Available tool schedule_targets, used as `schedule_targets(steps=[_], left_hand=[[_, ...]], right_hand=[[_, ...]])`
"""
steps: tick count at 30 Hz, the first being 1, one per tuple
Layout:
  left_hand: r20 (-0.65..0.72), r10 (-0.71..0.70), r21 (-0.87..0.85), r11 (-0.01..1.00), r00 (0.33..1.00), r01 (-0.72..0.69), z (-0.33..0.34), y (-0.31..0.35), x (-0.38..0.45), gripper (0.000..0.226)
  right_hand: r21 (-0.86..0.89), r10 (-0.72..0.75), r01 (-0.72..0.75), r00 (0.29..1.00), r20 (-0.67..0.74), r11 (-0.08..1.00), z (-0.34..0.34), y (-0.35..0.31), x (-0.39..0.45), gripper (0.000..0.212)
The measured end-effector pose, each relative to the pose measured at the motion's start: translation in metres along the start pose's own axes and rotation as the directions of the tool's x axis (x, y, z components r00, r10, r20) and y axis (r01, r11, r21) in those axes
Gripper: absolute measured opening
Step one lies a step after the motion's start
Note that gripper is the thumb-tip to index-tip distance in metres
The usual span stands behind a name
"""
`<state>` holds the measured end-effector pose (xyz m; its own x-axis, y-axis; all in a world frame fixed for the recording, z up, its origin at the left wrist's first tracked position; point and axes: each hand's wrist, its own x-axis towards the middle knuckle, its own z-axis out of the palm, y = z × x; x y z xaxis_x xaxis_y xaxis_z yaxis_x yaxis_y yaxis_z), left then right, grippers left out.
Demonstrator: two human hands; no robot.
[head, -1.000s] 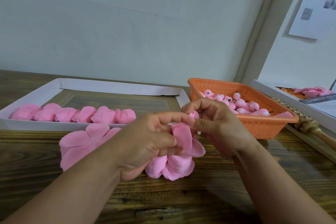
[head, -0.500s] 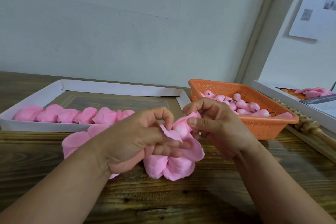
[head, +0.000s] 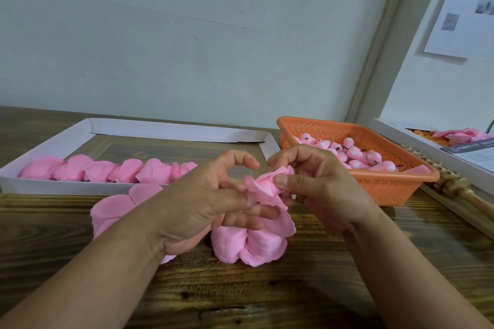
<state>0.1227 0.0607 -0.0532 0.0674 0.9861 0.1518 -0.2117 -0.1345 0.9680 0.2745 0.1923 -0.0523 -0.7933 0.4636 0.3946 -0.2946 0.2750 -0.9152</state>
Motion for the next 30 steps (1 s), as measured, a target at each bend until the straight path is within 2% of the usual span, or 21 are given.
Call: schedule_targets(steps=[2,6,10,13,21,27,30], left_hand=[[-0.018,-0.022,-0.02,1.0,1.0,0.021,-0.001,-0.001,0.002,0.038],[-0.013,-0.021,0.008,1.0,1.0,0.021,0.0,-0.007,0.004,0.012],[-0.05,-0.031,-0.001,1.0,0.998,0.031,0.0,-0.011,0.005,0.015],[-0.023,-0.047,0.004,0.999,0.999,0.047,-0.001,-0.009,0.004,0.002],[-0.056,-0.081,0.086,0.993,0.995,0.086,0.002,-0.008,0.003,0.003],[-0.061,-0.136,0.092,0.986,0.989,0.141,0.004,-0.007,0.003,0.027],[-0.084,-0.152,0.094,0.983,0.985,0.16,0.003,-0.007,0.003,0.036]], right_hand=[[-0.002,0.0,0.0,1.0,0.003,1.0,0.0,0.0,0.0,0.009],[-0.039,0.005,-0.005,1.0,0.004,0.999,0.0,0.001,0.0,0.011],[-0.067,0.016,-0.015,1.0,0.017,0.998,-0.001,0.0,-0.001,0.015],[-0.08,0.017,-0.015,0.999,0.034,0.997,0.001,-0.001,-0.001,0.016],[-0.159,0.04,-0.022,0.993,0.112,0.987,0.006,-0.01,-0.005,0.012],[-0.263,0.019,0.025,0.986,0.164,0.964,0.012,-0.015,-0.007,0.015],[-0.225,0.012,0.03,0.984,0.179,0.974,0.015,-0.017,-0.008,0.023]])
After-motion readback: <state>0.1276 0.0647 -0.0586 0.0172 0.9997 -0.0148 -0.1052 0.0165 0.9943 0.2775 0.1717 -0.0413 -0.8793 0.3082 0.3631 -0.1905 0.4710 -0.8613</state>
